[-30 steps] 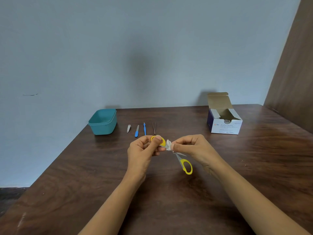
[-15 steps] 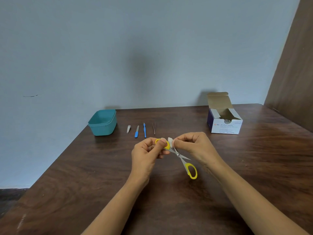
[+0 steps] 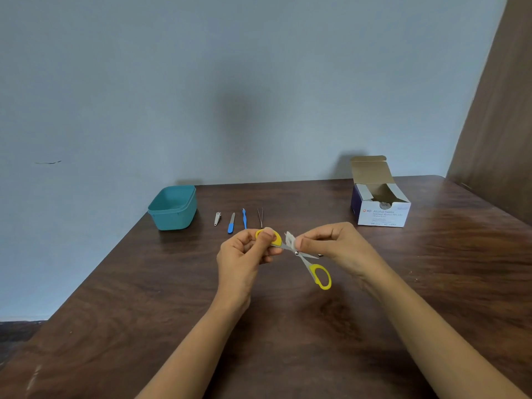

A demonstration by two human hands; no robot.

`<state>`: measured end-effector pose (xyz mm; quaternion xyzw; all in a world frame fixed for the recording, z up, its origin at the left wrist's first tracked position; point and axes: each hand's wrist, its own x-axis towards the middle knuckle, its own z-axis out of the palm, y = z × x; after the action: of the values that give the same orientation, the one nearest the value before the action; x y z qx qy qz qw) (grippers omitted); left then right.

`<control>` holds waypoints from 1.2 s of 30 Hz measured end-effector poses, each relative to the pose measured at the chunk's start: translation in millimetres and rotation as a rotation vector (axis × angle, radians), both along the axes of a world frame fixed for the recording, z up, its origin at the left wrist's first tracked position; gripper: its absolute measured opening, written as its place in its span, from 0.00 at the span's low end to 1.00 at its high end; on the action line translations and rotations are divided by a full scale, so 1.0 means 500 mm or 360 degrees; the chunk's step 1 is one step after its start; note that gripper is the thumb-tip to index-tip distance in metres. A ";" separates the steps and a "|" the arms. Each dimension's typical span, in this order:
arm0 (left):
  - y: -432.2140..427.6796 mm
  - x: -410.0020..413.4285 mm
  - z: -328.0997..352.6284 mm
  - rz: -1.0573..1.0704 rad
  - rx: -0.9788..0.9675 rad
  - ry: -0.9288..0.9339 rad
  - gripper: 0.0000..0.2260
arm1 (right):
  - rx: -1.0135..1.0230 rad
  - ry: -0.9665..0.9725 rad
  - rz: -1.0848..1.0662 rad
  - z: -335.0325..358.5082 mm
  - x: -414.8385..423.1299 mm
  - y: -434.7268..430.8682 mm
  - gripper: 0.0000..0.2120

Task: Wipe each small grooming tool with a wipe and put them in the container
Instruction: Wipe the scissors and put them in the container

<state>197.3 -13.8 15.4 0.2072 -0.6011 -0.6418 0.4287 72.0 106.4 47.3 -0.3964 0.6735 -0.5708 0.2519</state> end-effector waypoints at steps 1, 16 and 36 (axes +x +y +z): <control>0.000 0.001 0.000 -0.0003 -0.0002 -0.0004 0.09 | 0.0011 0.0032 -0.0009 -0.002 0.001 -0.002 0.01; 0.002 0.004 0.004 0.0006 -0.0018 0.0009 0.08 | 0.0015 0.0269 -0.0040 -0.013 -0.005 -0.008 0.01; 0.010 0.010 0.015 0.0072 -0.0291 -0.0191 0.03 | -0.0030 0.0855 -0.0199 -0.011 0.013 -0.023 0.06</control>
<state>202.1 -8.7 23.0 0.2188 -0.6770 -0.5608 0.4235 78.3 94.7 41.9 -0.4935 0.7341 -0.4658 0.0248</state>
